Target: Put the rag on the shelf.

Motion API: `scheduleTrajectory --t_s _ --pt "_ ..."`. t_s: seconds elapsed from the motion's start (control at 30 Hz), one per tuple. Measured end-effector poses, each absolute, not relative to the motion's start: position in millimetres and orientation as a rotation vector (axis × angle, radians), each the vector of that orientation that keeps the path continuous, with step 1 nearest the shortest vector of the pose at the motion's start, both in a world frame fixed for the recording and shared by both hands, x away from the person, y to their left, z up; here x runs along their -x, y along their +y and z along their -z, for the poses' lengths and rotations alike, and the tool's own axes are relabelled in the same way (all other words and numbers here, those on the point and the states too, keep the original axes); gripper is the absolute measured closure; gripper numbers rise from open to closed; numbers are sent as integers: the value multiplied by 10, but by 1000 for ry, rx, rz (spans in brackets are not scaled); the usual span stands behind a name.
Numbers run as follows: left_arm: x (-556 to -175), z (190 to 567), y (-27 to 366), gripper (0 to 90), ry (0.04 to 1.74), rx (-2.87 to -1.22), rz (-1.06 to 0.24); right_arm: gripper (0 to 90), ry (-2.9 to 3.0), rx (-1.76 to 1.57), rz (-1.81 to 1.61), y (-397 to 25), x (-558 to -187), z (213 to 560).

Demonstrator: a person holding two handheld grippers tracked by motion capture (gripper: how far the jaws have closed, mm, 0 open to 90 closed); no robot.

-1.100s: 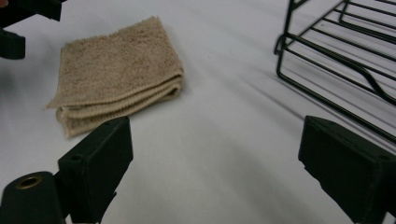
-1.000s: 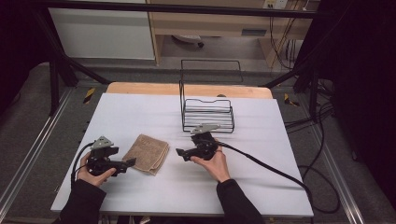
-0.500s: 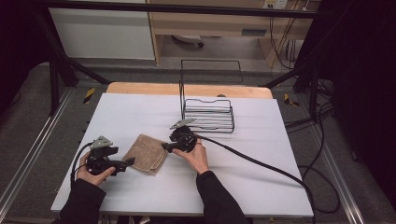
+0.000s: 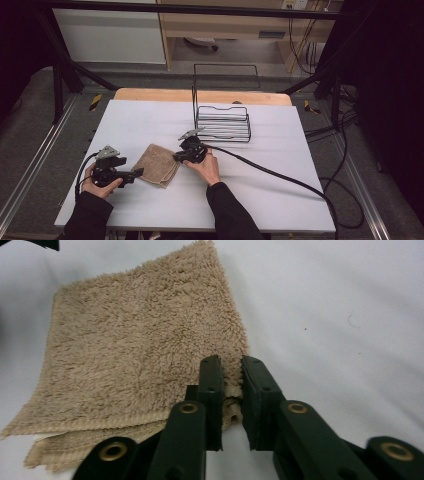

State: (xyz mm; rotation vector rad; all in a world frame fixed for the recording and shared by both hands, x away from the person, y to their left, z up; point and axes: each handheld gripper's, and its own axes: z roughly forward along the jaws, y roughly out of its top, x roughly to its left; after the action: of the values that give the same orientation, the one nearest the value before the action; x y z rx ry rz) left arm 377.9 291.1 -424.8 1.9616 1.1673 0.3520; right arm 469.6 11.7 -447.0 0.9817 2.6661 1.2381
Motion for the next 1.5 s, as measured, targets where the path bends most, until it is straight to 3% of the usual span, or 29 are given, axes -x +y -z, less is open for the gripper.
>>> scheduleTrajectory --t_s 0.43,0.77,0.87,0.9,0.93,1.03,1.1,1.5 --pt "-3808 4289 2911 272 1191 -1953 -347 847 2598 -1078 -1187 -74 -4326 4233" --pt "-3936 4375 2732 398 1207 -1969 -328 839 2556 -1142 -1180 -288 -4088 4360" --pt "-3975 4394 2659 433 1207 -1972 -332 819 2552 -1151 -1173 -310 -4068 4422" --pt "-3987 4401 2641 476 1209 -1976 -330 760 2545 -1148 -1168 -323 -4071 4433" --pt "-3998 4408 2629 476 1209 -1981 -329 760 2545 -1148 -1168 -323 -4071 4433" --pt "-4018 4429 2615 556 1213 -1992 -314 560 2500 -1068 -1201 -354 -4126 4365" --pt "-4024 4437 2617 594 1214 -1995 -295 494 2483 -1037 -1257 -363 -4186 4334" --pt "-4016 4459 2585 720 1204 -2014 -255 534 2538 -989 -1241 -37 -4692 4392"
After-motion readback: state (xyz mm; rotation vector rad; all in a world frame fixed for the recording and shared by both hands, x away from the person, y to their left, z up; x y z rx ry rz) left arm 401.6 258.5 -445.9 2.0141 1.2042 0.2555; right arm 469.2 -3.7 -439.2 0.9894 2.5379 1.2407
